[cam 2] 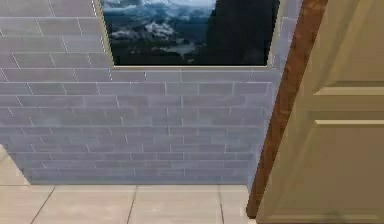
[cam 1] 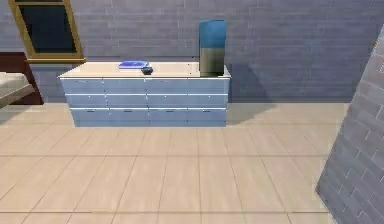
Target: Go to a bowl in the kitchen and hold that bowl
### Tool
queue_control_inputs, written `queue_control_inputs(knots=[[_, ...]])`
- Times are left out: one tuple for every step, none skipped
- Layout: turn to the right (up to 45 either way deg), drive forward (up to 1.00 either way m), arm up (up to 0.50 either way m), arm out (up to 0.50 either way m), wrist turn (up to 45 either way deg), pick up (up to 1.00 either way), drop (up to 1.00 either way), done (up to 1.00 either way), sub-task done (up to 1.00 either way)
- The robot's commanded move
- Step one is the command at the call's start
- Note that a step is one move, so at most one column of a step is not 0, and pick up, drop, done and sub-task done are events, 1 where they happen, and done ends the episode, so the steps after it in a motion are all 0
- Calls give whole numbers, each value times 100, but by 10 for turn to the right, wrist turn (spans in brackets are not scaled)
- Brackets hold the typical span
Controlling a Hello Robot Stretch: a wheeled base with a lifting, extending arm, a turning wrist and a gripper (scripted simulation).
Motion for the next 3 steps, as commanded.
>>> queue_control_inputs(knots=[[450,0,0,0,0,0,0,0,0],[450,0,0,0,0,0,0,0,0],[450,0,0,0,0,0,0,0,0]])
